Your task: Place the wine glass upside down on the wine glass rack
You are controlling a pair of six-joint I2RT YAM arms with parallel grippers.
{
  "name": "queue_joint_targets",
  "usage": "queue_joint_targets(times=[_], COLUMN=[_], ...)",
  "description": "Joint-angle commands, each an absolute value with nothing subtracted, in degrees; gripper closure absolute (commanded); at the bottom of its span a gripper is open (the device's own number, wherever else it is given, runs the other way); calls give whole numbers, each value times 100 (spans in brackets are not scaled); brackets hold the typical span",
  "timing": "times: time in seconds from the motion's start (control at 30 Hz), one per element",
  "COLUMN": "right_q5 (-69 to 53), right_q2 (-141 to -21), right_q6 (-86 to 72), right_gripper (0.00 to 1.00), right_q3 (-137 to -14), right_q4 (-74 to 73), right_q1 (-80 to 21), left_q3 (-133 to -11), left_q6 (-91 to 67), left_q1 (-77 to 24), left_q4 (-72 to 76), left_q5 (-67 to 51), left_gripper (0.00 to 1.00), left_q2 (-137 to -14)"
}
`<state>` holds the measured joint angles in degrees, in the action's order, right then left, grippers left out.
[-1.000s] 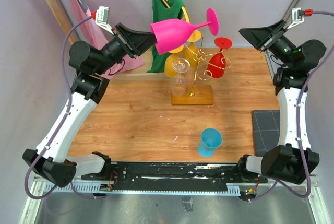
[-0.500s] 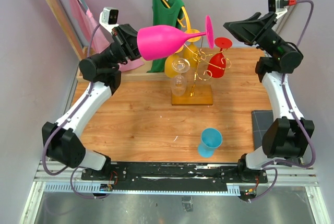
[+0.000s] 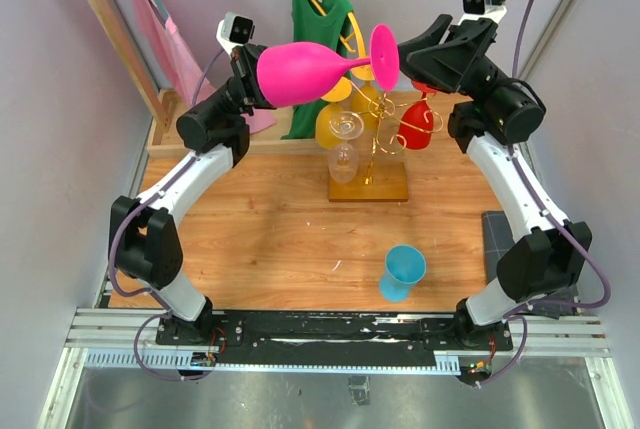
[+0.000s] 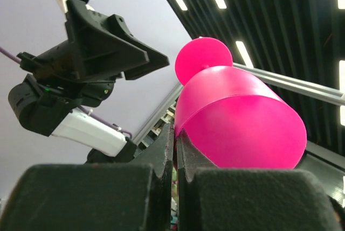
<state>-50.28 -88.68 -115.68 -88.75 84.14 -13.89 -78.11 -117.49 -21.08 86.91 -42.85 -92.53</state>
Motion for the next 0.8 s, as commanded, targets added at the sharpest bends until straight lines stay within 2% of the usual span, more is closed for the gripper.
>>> queue_joint_targets(times=[0.0,0.33,0.63,0.77], right_q5=[-4812,-4789,-4791,-4799], right_q2=[-8887,-8934,-8921,-8850], right_q6=[-11594,-11380,-11331,-11291], right_gripper=[49,61,60,67], right_q3=[-9172,-9423,-9577,-9509], right_q4=[8622,8287,8185,8177], right_q1=[-1670,-2040,-2246,-2266], left_q3=[-8053,-7986,-7899,-7915], left_q6=[-12223,-12234,-12222,-12214], left_q1=[-2093,-2095,-2094,-2093], left_q4=[10171,10186,10192,10191], left_q5=[-4191,-4162,-4069,-4044], left_gripper=[100,100,100,100], left_q2=[-9286,-9308,-9363,-9395])
